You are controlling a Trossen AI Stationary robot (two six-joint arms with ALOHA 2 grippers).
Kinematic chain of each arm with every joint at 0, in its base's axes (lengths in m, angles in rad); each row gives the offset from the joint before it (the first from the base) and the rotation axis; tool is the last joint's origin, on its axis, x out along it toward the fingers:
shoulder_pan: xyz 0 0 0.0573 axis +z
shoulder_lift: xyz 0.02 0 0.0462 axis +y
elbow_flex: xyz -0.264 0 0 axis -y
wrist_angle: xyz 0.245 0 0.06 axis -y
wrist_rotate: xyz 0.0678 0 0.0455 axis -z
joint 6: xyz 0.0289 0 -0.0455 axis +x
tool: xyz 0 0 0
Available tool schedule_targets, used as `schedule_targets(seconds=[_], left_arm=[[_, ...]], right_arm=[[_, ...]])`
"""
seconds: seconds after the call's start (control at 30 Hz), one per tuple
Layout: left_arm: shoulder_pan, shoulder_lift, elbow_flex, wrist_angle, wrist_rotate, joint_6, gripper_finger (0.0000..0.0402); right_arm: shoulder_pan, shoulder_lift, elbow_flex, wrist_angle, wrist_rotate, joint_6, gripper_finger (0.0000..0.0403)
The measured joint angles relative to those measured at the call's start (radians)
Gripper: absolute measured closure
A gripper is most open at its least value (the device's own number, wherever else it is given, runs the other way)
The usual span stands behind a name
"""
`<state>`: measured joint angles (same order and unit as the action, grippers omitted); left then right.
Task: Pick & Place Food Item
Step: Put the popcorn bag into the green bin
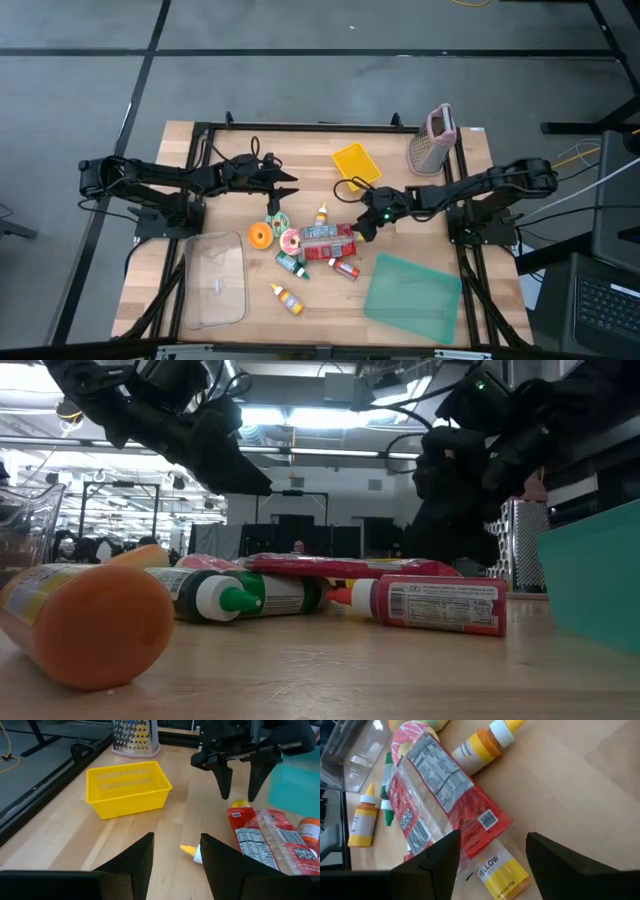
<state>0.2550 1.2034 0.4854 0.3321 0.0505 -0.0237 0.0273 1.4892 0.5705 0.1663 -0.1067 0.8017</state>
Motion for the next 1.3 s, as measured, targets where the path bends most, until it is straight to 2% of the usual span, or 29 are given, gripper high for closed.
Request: schedule_targets(seconds=[0.27,0.47,0.63,0.87,1.13,1.3], left_arm=[[0.0,0.0,0.0,-0.002,0.002,-0.007,0.0245],[0.0,0.0,0.0,-0.002,0.003,-0.007,0.0248],[0.0,0.0,0.0,-0.002,0.003,-0.007,0.0247],[0.0,0.0,0.0,-0.002,0.003,-0.007,0.0249],[0.0,0.0,0.0,-0.002,0.003,-0.007,0.0249],[0.0,0.0,-0.001,-0.002,0.003,-0.007,0.0251]], right_arm=[[-0.002,0.134,0.0,0.17,-0.067,0.024,0.0179],[-0.002,0.152,0.0,0.186,-0.069,0.029,0.0193],[-0.008,0.152,0.0,0.187,-0.069,0.029,0.0246],[-0.029,0.152,0.0,0.194,-0.042,0.01,0.0385],[-0.057,0.145,0.006,0.306,-0.037,-0.041,0.0398],[-0.065,0.095,0.087,0.324,-0.076,-0.122,0.04]])
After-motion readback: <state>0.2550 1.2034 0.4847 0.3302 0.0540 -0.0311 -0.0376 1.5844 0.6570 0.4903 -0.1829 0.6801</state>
